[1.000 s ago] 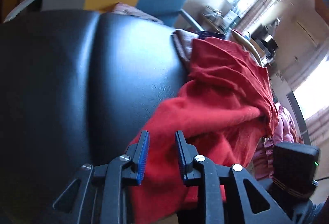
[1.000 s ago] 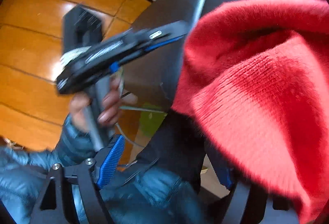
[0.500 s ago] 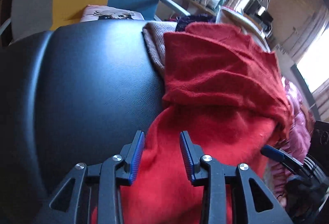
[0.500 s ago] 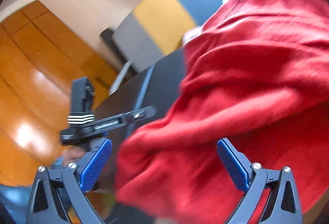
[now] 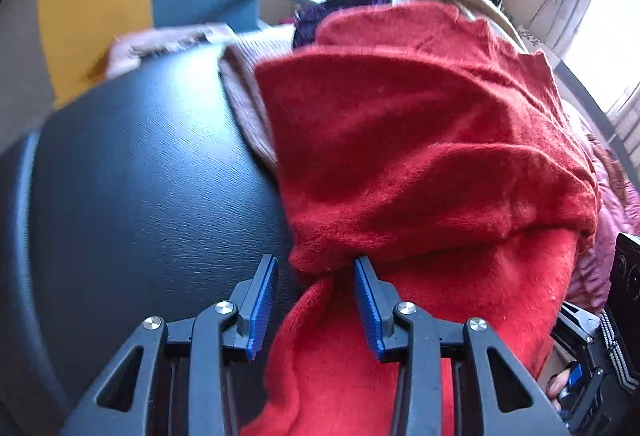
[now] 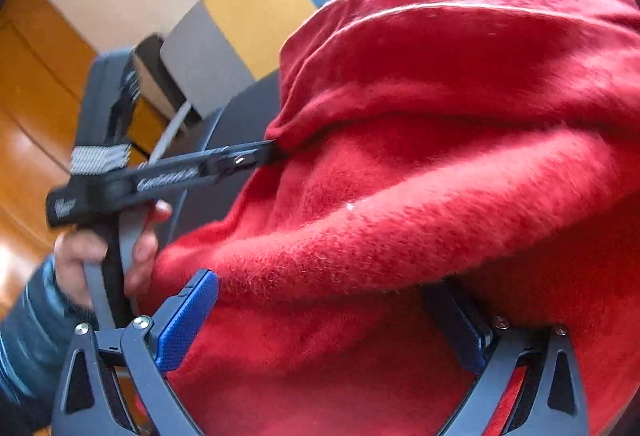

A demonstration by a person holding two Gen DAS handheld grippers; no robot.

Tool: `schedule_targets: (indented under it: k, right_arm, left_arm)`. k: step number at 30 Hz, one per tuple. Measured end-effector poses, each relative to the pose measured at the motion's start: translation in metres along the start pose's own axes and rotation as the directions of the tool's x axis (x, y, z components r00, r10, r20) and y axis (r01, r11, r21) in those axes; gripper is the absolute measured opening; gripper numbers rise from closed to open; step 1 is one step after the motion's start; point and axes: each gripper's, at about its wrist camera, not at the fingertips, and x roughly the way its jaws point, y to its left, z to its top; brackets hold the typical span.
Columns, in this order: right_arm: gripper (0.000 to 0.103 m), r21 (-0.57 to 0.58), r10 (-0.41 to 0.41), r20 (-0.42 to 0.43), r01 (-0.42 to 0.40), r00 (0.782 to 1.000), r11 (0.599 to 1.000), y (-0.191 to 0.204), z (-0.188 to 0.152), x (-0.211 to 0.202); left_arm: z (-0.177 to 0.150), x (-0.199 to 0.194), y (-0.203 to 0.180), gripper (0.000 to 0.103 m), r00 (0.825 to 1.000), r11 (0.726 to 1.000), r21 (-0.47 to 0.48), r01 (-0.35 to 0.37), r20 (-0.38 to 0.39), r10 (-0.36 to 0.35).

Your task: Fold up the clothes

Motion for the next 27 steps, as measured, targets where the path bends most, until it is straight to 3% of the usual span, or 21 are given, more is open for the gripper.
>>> schedule_targets:
  k: [1,3,5,8,12,15,19,22,24,27]
  right_arm:
    - [0.103,-0.009,0.004,0.002,-0.004,1.0,1.0,0.002,-0.002,-0.001]
    - [0.103,-0.04,-0.005,0.023,0.006,1.0,0.999,0.004,-0.009,0.0]
    - [0.103,-0.083,-0.029,0.041,0.033,0.999,0.996,0.007,-0.016,0.002]
    - [0.103,-0.169,-0.106,0.048,0.113,0.993,0.979,0.017,-0.024,0.002]
    - [0.085,-0.191,-0.168,0.055,0.175,0.984,0.966,0.021,-0.028,-0.008]
    - [0.052,-0.179,-0.094,0.01,0.094,0.996,0.979,0.025,-0.022,-0.013]
    - [0.049,-0.245,-0.046,-0.032,0.037,0.998,0.969,0.055,-0.026,-0.011]
    - [0.05,-0.333,-0.014,-0.072,-0.01,0.997,0.943,0.09,-0.032,0.001]
    - [0.05,-0.378,0.001,-0.114,-0.044,0.993,0.925,0.113,-0.034,0.023]
    - [0.05,-0.423,0.038,-0.196,-0.119,0.98,0.898,0.15,-0.044,0.053]
  left_arm:
    - [-0.001,0.008,0.004,0.038,0.999,0.999,-0.026,0.022,-0.029,-0.022]
    - [-0.008,0.008,0.005,0.035,1.0,0.999,-0.028,0.02,0.02,-0.019]
    - [-0.015,0.006,0.004,0.016,0.997,0.999,-0.017,-0.039,0.059,0.04]
    - [-0.026,-0.005,0.011,0.011,0.995,0.997,-0.074,-0.015,0.101,0.023]
    - [-0.045,-0.041,0.02,0.009,0.978,0.988,-0.157,0.016,0.206,0.017]
    - [-0.06,-0.074,0.02,0.009,0.962,0.984,-0.175,0.033,0.273,0.017]
    - [-0.088,-0.11,0.026,0.009,0.946,0.98,-0.197,0.027,0.323,0.038]
    - [-0.112,-0.134,0.047,0.009,0.938,0.965,-0.263,0.01,0.338,0.083]
    - [-0.131,-0.148,0.07,0.009,0.933,0.942,-0.334,-0.018,0.334,0.137]
    - [-0.16,-0.166,0.122,0.009,0.922,0.876,-0.481,-0.041,0.319,0.218]
